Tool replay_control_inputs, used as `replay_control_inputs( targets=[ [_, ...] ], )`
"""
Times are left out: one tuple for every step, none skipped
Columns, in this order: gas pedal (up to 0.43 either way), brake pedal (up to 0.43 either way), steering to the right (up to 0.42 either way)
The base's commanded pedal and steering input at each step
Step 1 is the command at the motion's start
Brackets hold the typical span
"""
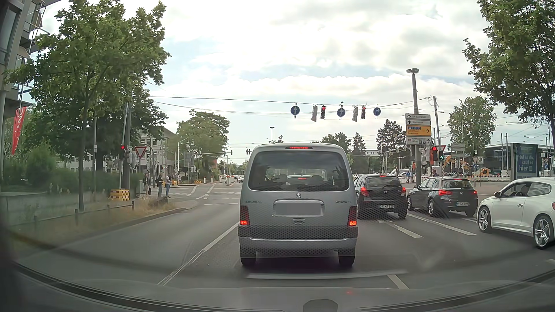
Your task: Follow the waypoints while adhering to traffic rules and regulations
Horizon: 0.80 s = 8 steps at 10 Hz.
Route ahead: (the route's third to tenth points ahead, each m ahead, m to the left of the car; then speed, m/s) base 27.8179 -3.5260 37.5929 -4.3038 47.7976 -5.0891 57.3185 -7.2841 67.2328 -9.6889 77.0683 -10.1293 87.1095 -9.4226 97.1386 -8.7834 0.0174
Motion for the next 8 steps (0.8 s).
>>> replay_control_inputs(
  targets=[
    [0.0, 0.256, 0.005],
    [0.0, 0.256, 0.005],
    [0.0, 0.256, 0.005],
    [0.0, 0.256, 0.005],
    [0.0, 0.256, 0.005],
    [0.0, 0.256, 0.005],
    [0.0, 0.256, 0.005],
    [0.0, 0.256, 0.005]
  ],
)
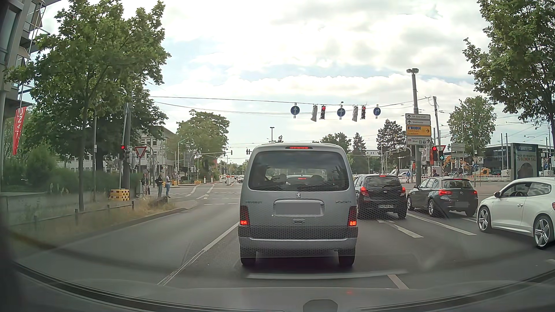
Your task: Follow the waypoints while adhering to traffic rules and regulations
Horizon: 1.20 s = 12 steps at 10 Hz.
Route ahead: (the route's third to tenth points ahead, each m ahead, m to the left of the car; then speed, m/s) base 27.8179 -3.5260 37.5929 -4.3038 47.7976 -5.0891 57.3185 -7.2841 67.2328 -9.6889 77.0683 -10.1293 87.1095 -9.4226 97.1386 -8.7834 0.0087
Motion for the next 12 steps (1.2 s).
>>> replay_control_inputs(
  targets=[
    [0.0, 0.256, 0.005],
    [0.0, 0.256, 0.005],
    [0.0, 0.256, 0.005],
    [0.0, 0.256, 0.005],
    [0.0, 0.256, 0.005],
    [0.0, 0.256, 0.005],
    [0.0, 0.256, 0.005],
    [0.0, 0.256, 0.005],
    [0.0, 0.256, 0.005],
    [0.0, 0.256, 0.005],
    [0.0, 0.256, 0.005],
    [0.0, 0.256, 0.005]
  ],
)
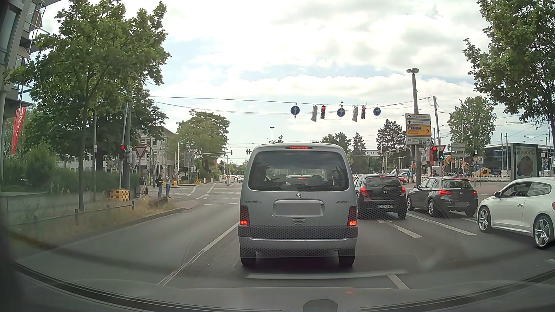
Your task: Follow the waypoints while adhering to traffic rules and regulations
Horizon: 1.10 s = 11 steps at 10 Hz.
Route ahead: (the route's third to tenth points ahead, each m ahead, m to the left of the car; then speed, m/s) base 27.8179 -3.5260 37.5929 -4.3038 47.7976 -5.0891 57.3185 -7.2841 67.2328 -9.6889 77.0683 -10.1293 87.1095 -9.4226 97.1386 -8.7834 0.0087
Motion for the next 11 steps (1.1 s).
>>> replay_control_inputs(
  targets=[
    [0.0, 0.256, 0.005],
    [0.0, 0.256, 0.005],
    [0.0, 0.256, 0.005],
    [0.0, 0.256, 0.005],
    [0.0, 0.256, 0.005],
    [0.0, 0.256, 0.005],
    [0.0, 0.256, 0.005],
    [0.0, 0.256, 0.005],
    [0.0, 0.256, 0.005],
    [0.0, 0.256, 0.005],
    [0.0, 0.256, 0.005]
  ],
)
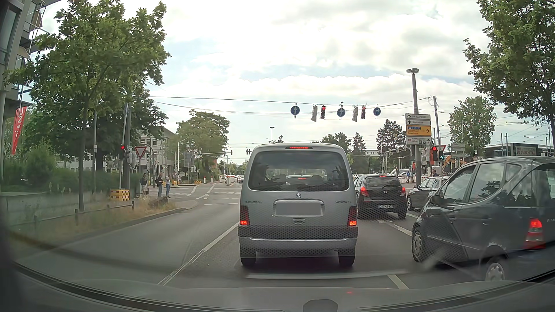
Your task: Follow the waypoints while adhering to traffic rules and regulations
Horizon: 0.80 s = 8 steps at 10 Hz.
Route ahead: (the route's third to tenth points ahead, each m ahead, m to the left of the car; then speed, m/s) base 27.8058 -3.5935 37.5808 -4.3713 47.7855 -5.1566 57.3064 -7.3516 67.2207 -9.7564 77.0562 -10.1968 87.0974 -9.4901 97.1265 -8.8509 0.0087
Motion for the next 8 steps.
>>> replay_control_inputs(
  targets=[
    [0.0, 0.256, 0.005],
    [0.0, 0.256, 0.005],
    [0.0, 0.256, 0.005],
    [0.0, 0.256, 0.005],
    [0.0, 0.256, 0.005],
    [0.0, 0.256, 0.005],
    [0.0, 0.256, 0.005],
    [0.0, 0.256, 0.005]
  ],
)
